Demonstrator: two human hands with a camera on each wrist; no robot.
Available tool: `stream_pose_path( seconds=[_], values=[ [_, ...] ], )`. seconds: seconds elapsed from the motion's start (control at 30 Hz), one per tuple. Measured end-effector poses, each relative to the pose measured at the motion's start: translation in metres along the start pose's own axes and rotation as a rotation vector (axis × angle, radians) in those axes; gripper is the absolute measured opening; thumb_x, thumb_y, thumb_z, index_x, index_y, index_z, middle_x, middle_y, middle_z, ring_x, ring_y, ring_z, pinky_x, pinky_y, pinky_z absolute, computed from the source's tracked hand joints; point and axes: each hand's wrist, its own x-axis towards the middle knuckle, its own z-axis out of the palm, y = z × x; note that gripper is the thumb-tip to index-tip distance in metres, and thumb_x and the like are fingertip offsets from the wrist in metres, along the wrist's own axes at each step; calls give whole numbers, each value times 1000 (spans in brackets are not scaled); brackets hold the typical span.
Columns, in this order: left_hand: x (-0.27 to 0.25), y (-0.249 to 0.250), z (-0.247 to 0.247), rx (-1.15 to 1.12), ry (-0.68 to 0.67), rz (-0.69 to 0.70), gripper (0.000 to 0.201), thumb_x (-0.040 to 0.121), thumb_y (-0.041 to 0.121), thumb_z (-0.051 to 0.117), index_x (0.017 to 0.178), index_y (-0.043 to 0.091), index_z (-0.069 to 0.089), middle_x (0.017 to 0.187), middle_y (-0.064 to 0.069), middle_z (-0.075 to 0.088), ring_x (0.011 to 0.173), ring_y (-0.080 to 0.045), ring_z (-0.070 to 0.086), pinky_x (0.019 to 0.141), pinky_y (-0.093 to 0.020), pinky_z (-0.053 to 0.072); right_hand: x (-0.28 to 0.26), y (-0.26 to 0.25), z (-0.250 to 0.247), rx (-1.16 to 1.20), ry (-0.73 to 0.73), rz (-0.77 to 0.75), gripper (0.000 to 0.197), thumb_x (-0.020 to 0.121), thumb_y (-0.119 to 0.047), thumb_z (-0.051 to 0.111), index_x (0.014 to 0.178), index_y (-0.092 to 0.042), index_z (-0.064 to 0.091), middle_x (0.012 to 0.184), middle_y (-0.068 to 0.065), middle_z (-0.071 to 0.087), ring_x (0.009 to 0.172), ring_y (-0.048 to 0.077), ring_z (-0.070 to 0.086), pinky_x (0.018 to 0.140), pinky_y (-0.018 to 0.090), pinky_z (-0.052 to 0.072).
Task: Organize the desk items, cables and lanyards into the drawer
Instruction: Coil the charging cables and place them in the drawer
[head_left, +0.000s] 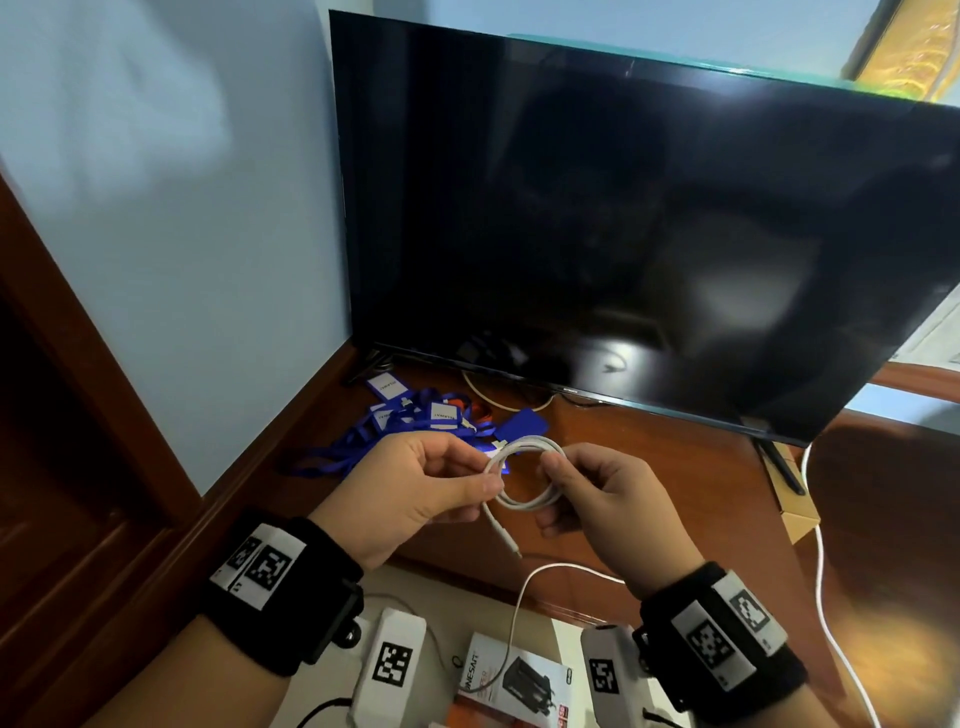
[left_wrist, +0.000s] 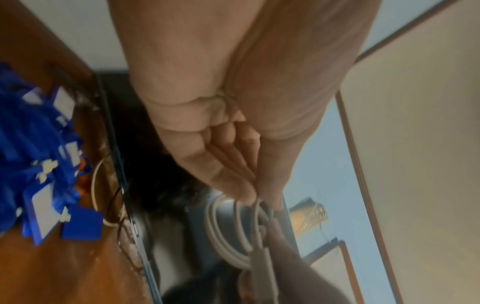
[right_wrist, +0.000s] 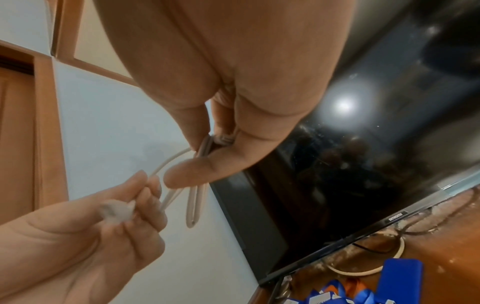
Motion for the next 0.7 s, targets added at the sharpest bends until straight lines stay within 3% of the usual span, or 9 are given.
stream_pose_path(
  seconds=[0.13,0.27,0.4,0.7],
  values=[
    [2,-1,2,12,74,91,32,74,22,83,98,3,73,90,-17,77,75,-22,71,68,-29,62,0,-1,4,27,-26,13,27,101,-26,60,87,-4,70,67,14,71,59,29,69,65,51,63],
    [3,2,4,32,131,142,19,84,12,79,100,5,72,86,-11,78,74,-19,74,70,-27,63,0,-1,4,-32,-33,-11,26,102,-29,60,90,-8,71,68,13,71,62,34,70,66,53,62],
    [4,3,3,103,176,182,12,89,8,77,99,7,72,86,-9,78,76,-19,76,69,-24,61,-1,1,3,-110,-42,-28,25,102,-31,60,94,-11,73,71,12,73,62,32,72,68,53,61],
    [1,-10,7,501,229,269,13,85,25,85,87,25,72,80,7,76,75,-7,74,72,-21,60,-3,2,5,-35,-25,-6,27,102,-29,61,89,-9,72,71,16,72,60,29,70,62,49,63]
  ],
)
